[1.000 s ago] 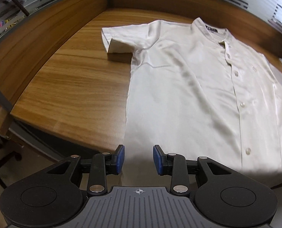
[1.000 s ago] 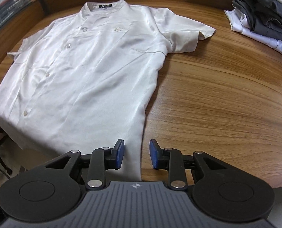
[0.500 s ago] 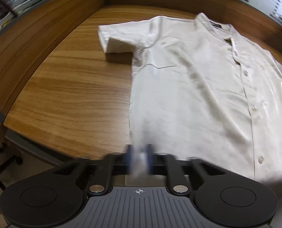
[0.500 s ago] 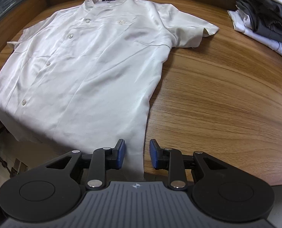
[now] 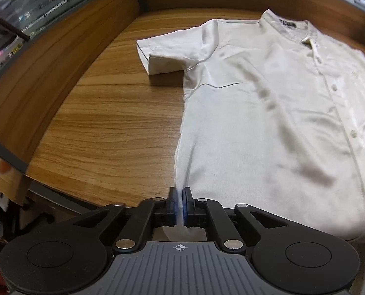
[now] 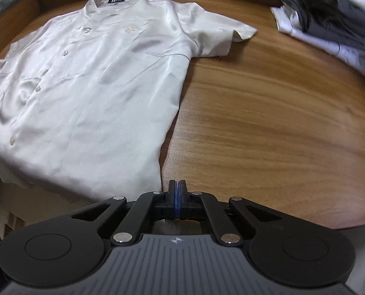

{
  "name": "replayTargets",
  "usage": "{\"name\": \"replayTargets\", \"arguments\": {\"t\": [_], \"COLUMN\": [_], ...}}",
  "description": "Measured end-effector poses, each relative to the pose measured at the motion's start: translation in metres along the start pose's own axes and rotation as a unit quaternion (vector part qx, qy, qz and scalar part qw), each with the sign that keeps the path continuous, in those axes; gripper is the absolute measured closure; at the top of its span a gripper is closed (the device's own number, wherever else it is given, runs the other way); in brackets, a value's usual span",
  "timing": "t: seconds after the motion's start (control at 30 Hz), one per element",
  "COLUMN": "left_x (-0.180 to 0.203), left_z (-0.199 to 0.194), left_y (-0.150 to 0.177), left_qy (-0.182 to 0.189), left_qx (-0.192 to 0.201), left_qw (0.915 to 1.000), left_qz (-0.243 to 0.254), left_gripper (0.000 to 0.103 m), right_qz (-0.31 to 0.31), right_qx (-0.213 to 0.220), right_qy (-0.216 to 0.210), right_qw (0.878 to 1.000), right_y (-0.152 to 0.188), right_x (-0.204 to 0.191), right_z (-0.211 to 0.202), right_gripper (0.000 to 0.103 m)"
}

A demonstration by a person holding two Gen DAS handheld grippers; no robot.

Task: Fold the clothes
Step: 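Pinch the hem again with both grippers and release, then move both open grippers back over the shirt front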

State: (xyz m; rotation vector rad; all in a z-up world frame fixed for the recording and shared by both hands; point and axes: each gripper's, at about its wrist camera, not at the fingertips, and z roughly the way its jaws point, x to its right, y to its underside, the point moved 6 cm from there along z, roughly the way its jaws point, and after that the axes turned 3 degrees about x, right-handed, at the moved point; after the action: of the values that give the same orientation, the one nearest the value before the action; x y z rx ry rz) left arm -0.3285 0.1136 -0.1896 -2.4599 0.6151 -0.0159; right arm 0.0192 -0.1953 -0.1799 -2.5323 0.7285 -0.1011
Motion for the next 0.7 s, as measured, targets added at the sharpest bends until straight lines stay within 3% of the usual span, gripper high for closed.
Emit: {"name": "replayTargets", "arguments": {"t": [0.13, 0.27, 0.37, 0.5, 0.7], "left_x": [-0.002, -0.005, -0.008, -0.018, -0.034], "left_z": [-0.010, -0.008, -0.005, -0.006, -0.016], "left_y": [0.003, 0.009, 0.013, 0.008, -0.022], "left_qy": [0.018, 0.012, -0.009, -0.033, -0.018], "left_qx": [0.016, 0.004, -0.007, -0.008, 0.026], "left_qw": [0.9997, 0.9999, 0.9999, 0.9994, 0.9994], "left_qz": [-0.009, -0.008, 0.001, -0.011, -0.016], "left_gripper": [0.089, 0.085, 0.082, 0.082, 0.071], "right_qz": [-0.007, -0.009, -0.038, -0.050, -0.017], "right_qx": [0.009, 0.026, 0.023, 0.009, 0.018], "right_qy": [-0.007, -0.026, -0.033, -0.004, 0.005], "right_qw": [1.000, 0.999, 0.998, 0.999, 1.000], "right_y": [-0.003, -0.009, -0.008, -0.004, -0.004], "right_x": [-0.006, -0.019, -0.033, -0.034, -0.032], "right_z": [-0.004, -0.008, -0.004, 0.004, -0.008], "right_gripper": [0.099, 0.081, 0.080, 0.075, 0.070]}}
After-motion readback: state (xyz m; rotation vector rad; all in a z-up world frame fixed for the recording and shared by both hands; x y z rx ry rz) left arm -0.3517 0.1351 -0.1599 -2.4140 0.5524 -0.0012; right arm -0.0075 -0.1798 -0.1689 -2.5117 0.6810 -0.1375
